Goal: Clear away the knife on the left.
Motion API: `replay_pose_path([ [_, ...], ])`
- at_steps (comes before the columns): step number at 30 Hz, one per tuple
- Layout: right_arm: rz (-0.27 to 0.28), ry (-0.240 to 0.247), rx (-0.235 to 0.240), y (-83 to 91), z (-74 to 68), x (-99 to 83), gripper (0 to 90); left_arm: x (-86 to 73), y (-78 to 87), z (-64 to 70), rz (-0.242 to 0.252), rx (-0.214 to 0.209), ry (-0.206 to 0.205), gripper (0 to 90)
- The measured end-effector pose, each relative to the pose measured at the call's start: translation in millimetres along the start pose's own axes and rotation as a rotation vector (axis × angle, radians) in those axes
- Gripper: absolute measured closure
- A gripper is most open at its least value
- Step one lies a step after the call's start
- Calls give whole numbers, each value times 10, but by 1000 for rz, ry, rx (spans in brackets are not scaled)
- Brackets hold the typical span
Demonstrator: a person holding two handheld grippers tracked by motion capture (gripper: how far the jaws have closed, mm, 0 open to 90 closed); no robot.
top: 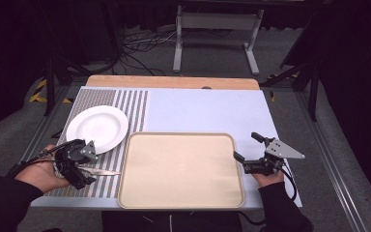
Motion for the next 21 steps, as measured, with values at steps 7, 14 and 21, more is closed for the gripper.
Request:
replay_pose_path([
  [7, -3, -2, 0, 2, 3, -5, 10, -76, -45, -13, -81, -45, -39, 122],
  [14, -3, -5, 5, -1, -3, -7, 9, -126, -60, -54, -156, -79, -67, 141],
  [21, -6, -10, 12, -4, -10, -12, 10, -178, -146, -123, -199, -102, -103, 180],
])
Point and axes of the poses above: each handheld gripper's, and its own axes: y roughly backward along the jaws, x roughly out of its top, z roughly to its right, the point moved 8 cm from there along -y, roughly forward along the jaws, and after that the axes turned 12 degrees about -x, right-handed, at the moved point
